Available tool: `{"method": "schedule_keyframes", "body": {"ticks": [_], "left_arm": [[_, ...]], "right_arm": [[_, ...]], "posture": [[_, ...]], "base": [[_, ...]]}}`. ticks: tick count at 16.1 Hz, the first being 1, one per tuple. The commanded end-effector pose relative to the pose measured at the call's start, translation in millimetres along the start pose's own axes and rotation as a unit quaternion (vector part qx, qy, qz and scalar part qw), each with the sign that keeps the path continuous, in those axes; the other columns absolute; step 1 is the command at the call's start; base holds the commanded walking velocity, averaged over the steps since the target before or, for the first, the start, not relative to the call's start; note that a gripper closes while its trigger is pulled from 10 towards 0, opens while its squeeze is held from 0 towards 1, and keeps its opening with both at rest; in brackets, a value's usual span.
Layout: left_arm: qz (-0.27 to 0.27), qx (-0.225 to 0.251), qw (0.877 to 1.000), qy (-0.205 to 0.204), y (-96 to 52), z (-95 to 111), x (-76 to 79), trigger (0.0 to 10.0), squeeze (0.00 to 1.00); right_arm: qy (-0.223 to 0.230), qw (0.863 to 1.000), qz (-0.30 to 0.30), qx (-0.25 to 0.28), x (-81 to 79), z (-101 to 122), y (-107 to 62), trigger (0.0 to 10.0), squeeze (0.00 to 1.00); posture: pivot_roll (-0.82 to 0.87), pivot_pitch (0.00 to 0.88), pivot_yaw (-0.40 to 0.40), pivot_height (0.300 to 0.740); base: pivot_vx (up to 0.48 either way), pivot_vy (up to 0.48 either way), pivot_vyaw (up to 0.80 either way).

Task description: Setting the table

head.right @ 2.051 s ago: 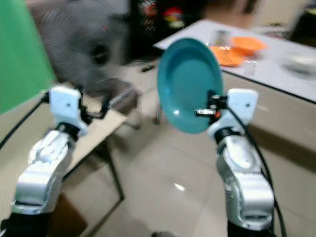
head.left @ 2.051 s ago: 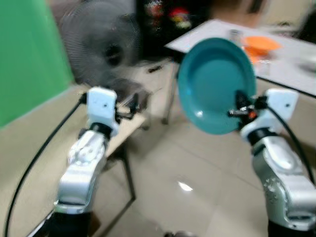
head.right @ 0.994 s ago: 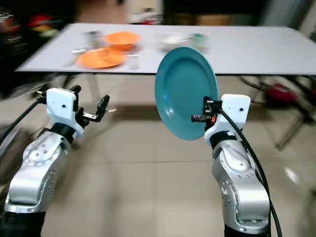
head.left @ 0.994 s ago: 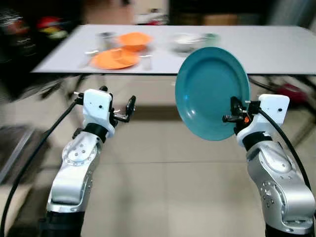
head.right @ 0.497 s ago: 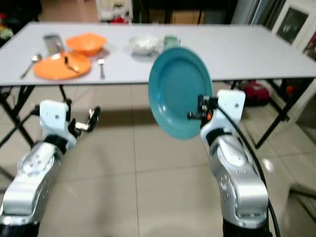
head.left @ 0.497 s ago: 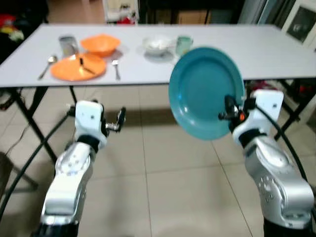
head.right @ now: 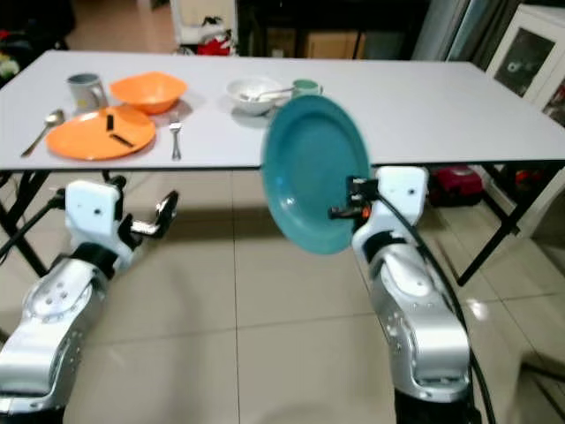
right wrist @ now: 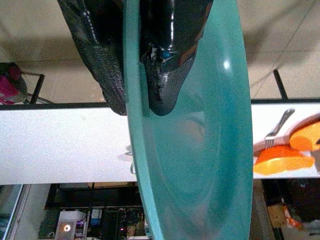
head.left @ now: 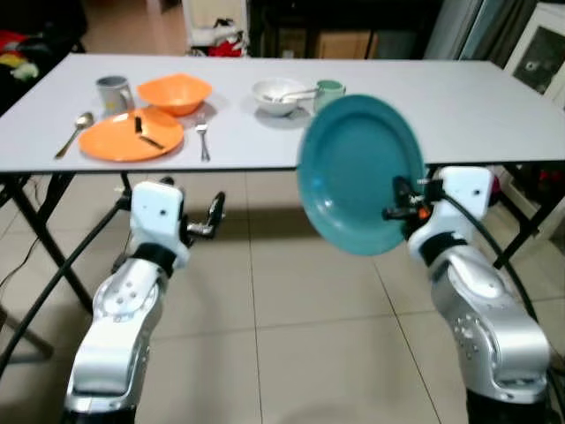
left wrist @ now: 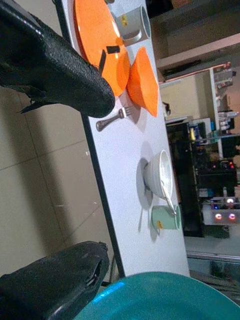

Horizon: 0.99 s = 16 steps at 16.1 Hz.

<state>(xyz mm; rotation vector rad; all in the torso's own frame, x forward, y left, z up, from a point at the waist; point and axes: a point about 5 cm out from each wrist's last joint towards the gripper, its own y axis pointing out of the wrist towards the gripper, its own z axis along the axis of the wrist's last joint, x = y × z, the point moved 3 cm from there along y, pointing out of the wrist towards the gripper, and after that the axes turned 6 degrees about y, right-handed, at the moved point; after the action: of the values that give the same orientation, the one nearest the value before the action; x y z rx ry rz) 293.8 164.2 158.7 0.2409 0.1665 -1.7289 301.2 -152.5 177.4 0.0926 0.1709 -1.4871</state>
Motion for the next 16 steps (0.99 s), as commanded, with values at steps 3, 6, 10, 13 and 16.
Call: {"method": "schedule_keyframes", "body": {"ticks": [3,6,10,13,16], "left_arm": [[-0.002,-0.006,1.000,-0.002,-0.8,0.5,4.6,10.0,0.00],[-0.007,-0.003,1.000,-0.001,-0.5,2.9,7.2,10.0,0.00],[-0.010,0.000,1.000,-0.001,3.6,4.5,10.1,10.0,0.00],[-0.009,0.001,1.000,0.000,4.6,5.0,10.1,10.0,0.00],[-0.007,0.001,1.000,0.000,6.1,4.7,10.1,10.0,0.00]], "right_arm": [[0.009,1.000,0.002,0.011,7.0,6.6,2.4,10.0,0.00],[0.027,1.000,0.008,0.013,4.6,8.5,3.6,10.0,0.00],[0.035,0.999,0.013,0.008,5.6,8.2,4.8,10.0,0.00],[0.033,0.999,0.017,0.009,5.6,9.5,6.5,10.0,0.00],[0.031,0.999,0.022,0.006,5.0,9.5,7.8,10.0,0.00]], "posture": [[0.10,0.000,-0.025,0.740],[0.10,0.000,-0.026,0.740],[0.09,0.000,-0.025,0.740],[0.09,0.000,-0.030,0.740],[0.10,0.000,-0.034,0.740]], "base": [[0.394,0.000,0.00],[0.390,0.000,0.00],[0.391,0.000,0.00],[0.385,0.000,0.00],[0.382,0.000,0.00]]}}
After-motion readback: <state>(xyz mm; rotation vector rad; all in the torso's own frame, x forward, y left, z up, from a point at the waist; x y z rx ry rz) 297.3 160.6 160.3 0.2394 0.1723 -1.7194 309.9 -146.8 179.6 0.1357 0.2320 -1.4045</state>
